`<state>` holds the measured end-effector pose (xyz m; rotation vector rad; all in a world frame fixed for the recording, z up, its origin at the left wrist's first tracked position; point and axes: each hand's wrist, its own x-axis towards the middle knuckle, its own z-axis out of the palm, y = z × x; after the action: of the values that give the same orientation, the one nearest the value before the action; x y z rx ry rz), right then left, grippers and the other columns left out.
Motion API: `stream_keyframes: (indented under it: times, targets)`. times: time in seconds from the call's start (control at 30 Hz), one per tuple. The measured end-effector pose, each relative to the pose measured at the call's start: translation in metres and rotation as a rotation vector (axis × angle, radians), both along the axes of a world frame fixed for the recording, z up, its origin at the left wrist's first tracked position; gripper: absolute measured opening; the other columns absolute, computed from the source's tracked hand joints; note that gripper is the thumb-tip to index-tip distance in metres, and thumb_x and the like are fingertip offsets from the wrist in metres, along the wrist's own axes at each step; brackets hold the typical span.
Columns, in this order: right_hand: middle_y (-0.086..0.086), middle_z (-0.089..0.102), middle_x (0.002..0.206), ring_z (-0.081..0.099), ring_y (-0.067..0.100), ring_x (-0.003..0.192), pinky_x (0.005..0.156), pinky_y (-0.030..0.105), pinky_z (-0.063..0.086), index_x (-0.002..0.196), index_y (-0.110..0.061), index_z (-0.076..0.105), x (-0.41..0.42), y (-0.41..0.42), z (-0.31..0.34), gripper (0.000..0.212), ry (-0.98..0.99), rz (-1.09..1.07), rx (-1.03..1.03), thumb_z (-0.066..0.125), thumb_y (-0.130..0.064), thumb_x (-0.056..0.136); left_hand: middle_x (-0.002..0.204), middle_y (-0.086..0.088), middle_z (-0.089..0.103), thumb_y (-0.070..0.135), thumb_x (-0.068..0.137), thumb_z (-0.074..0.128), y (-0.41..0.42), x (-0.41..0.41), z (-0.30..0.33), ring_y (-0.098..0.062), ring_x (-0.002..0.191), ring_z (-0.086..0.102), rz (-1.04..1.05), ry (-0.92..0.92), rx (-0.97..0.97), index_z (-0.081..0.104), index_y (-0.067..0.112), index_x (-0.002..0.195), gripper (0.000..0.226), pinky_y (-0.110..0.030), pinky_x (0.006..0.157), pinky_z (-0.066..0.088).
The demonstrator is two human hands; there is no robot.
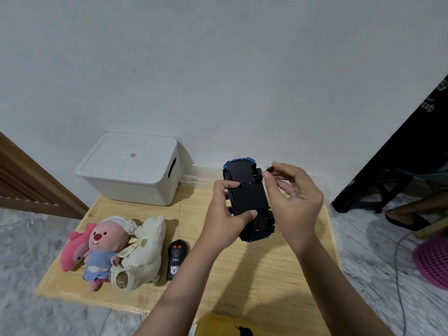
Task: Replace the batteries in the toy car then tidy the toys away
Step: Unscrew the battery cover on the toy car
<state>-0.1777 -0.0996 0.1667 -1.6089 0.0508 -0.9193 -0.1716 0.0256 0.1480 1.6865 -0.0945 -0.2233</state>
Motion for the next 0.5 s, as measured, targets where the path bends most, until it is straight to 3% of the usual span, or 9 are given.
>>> stream_keyframes:
  times: [0.33, 0.5]
  targets:
    - [0.0, 0.063, 0.082, 0.064, 0.016, 0.076, 0.069, 0.032, 0.057, 0.084, -0.023, 0.07, -0.0037, 0.0074, 0.0036, 0.025, 0.016, 0.049, -0.017, 0.074, 0.001, 0.076, 0.109, -0.001, 0.057, 0.001, 0.077, 0.073, 0.0056, -0.0036, -0.0024, -0.026, 0.087, 0.065, 0.044, 0.027, -0.028, 0.042, 0.034, 0.105, 0.053, -0.043, 0.071, 0.059]
    - [0.004, 0.07, 0.086, 0.067, 0.016, 0.082, 0.077, 0.034, 0.058, 0.087, -0.022, 0.068, -0.0037, 0.0098, 0.0008, 0.026, 0.063, 0.047, 0.039, 0.069, 0.003, 0.079, 0.108, -0.001, 0.057, 0.0, 0.078, 0.072, 0.0093, -0.0041, -0.003, -0.026, 0.088, 0.065, 0.057, 0.028, -0.037, 0.043, 0.033, 0.105, 0.052, -0.042, 0.069, 0.06]
